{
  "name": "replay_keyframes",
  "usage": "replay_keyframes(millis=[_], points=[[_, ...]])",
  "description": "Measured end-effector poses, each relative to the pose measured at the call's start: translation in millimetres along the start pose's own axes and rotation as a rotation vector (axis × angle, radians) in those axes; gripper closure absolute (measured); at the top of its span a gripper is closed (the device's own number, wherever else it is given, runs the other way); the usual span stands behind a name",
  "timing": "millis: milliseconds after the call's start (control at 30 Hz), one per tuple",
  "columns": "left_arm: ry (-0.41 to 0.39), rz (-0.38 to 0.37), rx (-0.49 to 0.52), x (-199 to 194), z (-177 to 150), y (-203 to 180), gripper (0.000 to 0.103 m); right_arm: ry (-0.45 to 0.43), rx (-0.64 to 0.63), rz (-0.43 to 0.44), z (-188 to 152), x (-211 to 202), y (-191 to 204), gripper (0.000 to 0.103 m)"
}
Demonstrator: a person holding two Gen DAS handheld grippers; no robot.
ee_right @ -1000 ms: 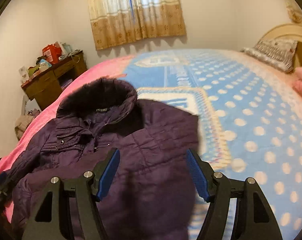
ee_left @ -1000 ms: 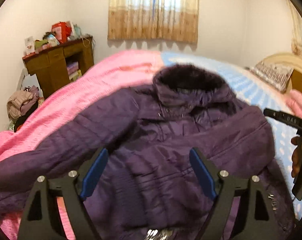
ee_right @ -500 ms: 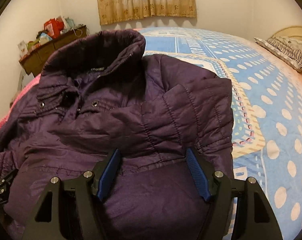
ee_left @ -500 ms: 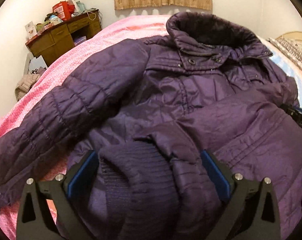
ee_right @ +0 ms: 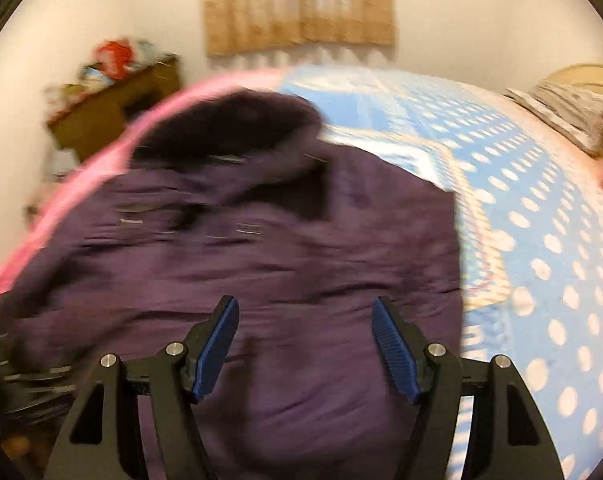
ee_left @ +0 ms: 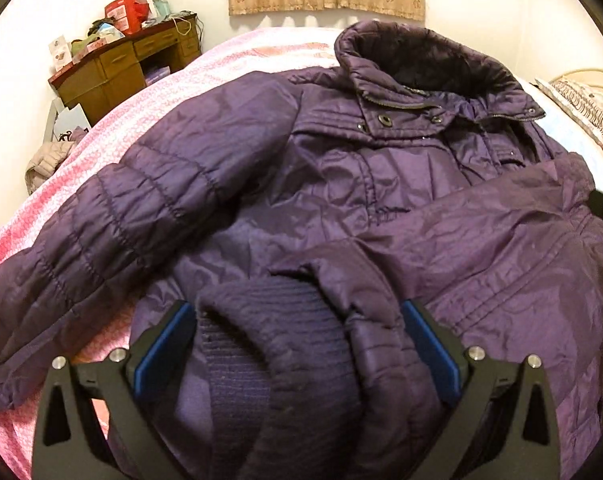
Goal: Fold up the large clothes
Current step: 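Grasp the other sleeve's knit cuff with the left gripper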
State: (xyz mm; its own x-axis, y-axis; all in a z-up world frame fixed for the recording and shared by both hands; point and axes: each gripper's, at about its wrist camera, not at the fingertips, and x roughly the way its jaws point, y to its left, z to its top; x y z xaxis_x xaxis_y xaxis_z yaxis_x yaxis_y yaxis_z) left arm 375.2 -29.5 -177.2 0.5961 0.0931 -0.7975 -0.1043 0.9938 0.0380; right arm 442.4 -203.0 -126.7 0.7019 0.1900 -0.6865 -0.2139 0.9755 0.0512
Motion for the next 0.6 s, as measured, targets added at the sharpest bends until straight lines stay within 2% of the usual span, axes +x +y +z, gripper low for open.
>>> replay_keyframes(millis=[100,267,600], points=[[0.000,-0.004,-0.004,-0.1,-0.2,0.9,0.000,0.034,-0.064,0.074,-11.2,1.4,26.9,0.033],[0.002,-0.011,-0.011,-0.3,-0.6,2.1,0.000,0.118,-0.089,0.050,-40.7,38.0,32.3,0.033],[0.006,-0.012,-0.012,0.6,0.1,1.3,0.000,0.111,-0.104,0.040,-48.1,45.8,33.5,0.032]])
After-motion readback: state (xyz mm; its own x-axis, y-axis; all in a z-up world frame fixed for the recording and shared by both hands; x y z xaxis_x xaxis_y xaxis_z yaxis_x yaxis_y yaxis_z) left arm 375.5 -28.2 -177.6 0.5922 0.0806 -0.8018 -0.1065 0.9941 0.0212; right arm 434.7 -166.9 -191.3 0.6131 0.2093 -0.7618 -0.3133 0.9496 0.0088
